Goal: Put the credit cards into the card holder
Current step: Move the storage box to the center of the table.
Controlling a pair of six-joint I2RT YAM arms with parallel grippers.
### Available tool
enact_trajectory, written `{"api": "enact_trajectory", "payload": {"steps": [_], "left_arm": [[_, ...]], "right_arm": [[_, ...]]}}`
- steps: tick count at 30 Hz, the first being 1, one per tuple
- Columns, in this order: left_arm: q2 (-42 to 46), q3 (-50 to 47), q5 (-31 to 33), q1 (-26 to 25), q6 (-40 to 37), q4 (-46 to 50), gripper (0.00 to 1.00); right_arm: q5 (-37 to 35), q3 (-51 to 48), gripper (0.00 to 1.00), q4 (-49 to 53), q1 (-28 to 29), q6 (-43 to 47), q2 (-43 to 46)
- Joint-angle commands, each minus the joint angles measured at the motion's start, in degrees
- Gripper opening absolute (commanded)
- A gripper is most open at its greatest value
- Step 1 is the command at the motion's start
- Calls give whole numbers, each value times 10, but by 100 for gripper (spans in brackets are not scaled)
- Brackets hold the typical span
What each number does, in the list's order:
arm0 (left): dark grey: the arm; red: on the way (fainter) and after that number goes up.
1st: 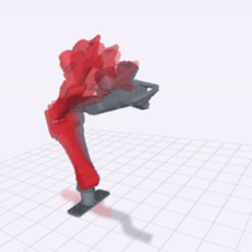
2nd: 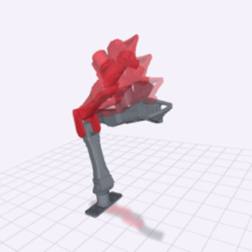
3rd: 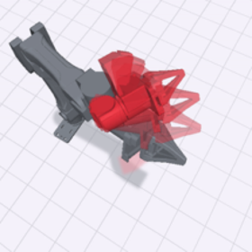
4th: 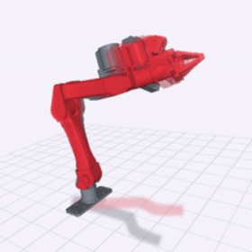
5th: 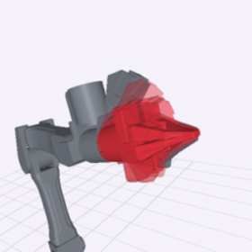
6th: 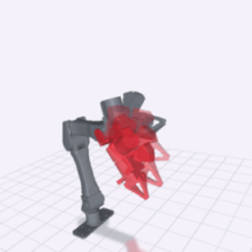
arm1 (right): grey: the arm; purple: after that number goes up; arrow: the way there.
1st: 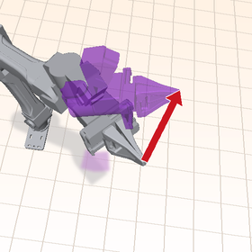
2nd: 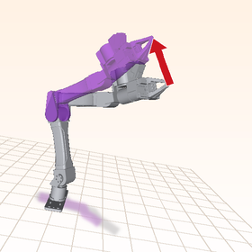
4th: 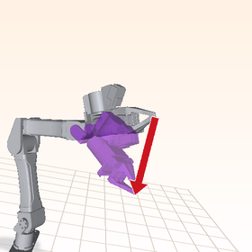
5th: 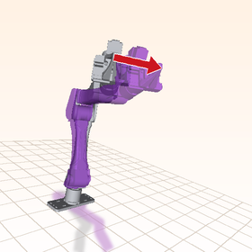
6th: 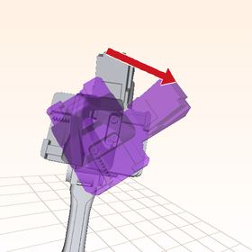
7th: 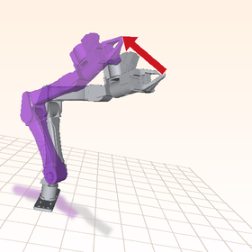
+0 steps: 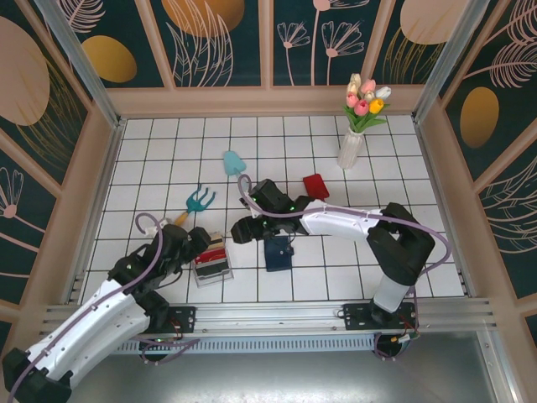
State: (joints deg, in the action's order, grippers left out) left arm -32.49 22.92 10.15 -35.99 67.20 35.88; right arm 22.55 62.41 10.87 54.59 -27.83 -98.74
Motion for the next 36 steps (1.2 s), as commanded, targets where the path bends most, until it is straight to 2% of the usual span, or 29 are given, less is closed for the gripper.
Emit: {"api": "enact_trajectory", "payload": {"steps": [1, 7, 13, 21, 25, 31, 36], "left_arm": [[23, -39, -69, 1, 46, -77, 98], [1, -97, -132, 1, 66, -200, 98], [-58, -105, -160, 1, 58, -288, 99], [-163, -72, -151, 1, 30, -390, 99], [-256, -33, -148, 1, 1, -455, 98], [-402, 89, -134, 2, -67, -462, 98], [-515, 176, -165, 2, -100, -484, 99]], "right_arm": [[67, -10, 60, -31, 7, -6, -27], [86, -27, 60, -62, 4, -23, -44], [124, -38, 54, -116, -3, -65, -68], [122, -43, 50, -145, -47, -87, -66], [127, -49, 51, -164, -79, -90, -60], [129, -66, 50, -190, -138, -95, -55], [121, -67, 50, -196, -172, -96, -54]]}}
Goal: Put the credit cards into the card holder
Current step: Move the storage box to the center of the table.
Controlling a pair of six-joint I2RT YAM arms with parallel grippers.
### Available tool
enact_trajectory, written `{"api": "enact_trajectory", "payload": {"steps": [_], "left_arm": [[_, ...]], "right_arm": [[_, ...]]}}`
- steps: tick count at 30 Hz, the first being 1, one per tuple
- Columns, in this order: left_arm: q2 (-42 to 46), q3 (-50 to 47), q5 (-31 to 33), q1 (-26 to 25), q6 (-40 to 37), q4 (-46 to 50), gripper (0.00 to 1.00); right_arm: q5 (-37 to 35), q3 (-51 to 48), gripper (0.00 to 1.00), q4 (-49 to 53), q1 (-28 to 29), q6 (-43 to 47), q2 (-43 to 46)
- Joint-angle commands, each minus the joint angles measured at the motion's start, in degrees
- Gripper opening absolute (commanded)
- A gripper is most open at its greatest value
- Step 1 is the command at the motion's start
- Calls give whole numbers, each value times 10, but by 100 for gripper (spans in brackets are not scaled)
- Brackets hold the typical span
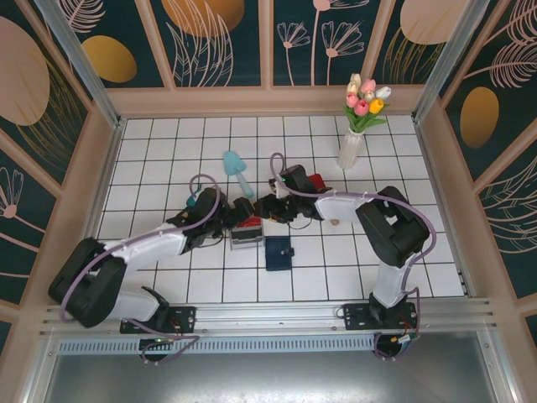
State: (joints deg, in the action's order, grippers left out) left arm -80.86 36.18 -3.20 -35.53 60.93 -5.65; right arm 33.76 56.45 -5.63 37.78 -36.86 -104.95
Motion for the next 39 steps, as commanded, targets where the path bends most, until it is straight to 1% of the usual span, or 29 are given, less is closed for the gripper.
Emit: {"api": "enact_trajectory", "payload": {"steps": [1, 5, 9, 12, 13, 18, 25, 28, 31, 33, 36, 39], "left_arm": [[-53, 60, -44, -2, -43, -75, 99], [-134, 130, -87, -2, -63, -81, 98], [-207, 192, -126, -2, -83, -87, 98], [-252, 246, -166, -2, -91, -90, 98], [-265, 263, -178, -2, -95, -87, 98], [-321, 324, -223, -2, -100, -86, 98], [-388, 396, -277, -15, -89, -89, 97], [-388, 417, -264, -19, -100, -65, 97], [-357, 422, -212, -19, -129, -17, 98], [-323, 419, -158, -19, -146, 23, 98], [-264, 393, -82, -18, -151, 60, 99], [-196, 325, -34, -18, -131, 66, 99]], "right_arm": [[2, -8, 50, -28, -10, -7, 9], [-23, -34, 50, -34, -32, -20, 25], [-48, -85, 51, -59, -59, -48, 66], [-57, -125, 51, -72, -61, -65, 103], [-57, -140, 51, -77, -80, -70, 117], [-68, -193, 52, -81, -84, -80, 173], [-71, -230, 52, -87, -92, -92, 212], [-83, -236, 54, -61, -93, -84, 234], [-117, -227, 56, 6, -98, -50, 266], [-138, -214, 57, 54, -106, -21, 289], [-171, -182, 59, 120, -117, 27, 309], [-199, -142, 60, 169, -122, 78, 305]]}}
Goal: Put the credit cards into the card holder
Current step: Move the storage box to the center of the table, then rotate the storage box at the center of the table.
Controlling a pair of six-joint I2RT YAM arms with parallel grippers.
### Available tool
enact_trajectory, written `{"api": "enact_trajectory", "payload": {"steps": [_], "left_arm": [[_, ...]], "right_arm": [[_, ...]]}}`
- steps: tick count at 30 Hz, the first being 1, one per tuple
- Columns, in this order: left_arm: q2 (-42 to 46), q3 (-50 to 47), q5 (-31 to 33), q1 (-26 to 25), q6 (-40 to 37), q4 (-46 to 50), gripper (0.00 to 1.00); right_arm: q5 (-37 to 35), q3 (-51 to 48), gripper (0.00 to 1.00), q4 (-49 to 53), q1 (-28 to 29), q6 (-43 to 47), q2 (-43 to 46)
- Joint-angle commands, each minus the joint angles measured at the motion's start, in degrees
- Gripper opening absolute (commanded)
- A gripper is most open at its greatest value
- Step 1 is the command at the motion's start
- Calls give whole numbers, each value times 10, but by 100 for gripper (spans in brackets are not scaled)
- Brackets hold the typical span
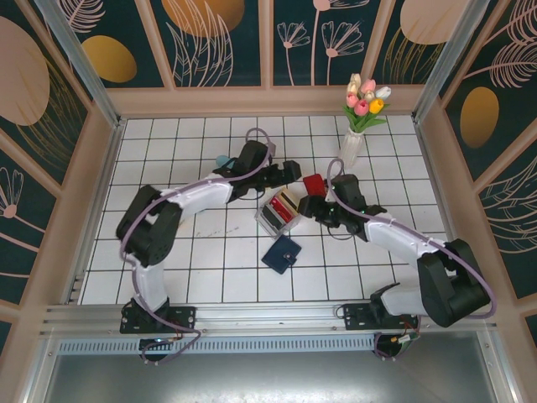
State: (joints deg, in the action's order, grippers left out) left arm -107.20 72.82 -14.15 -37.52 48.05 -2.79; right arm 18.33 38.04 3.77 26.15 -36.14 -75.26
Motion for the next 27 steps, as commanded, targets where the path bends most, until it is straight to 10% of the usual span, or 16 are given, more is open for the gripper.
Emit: {"api": "enact_trajectory", "payload": {"steps": [1, 12, 27], "left_arm": [[86, -66, 84, 2, 4, 37, 99], [189, -311, -23, 0, 160, -147, 89], [25, -195, -32, -6, 159, -160, 73]], "right_arm": [[-44, 56, 60, 84, -6, 88, 1], [-10, 200, 61, 155, -5, 215, -147], [-1, 219, 61, 162, -9, 218, -164]]}}
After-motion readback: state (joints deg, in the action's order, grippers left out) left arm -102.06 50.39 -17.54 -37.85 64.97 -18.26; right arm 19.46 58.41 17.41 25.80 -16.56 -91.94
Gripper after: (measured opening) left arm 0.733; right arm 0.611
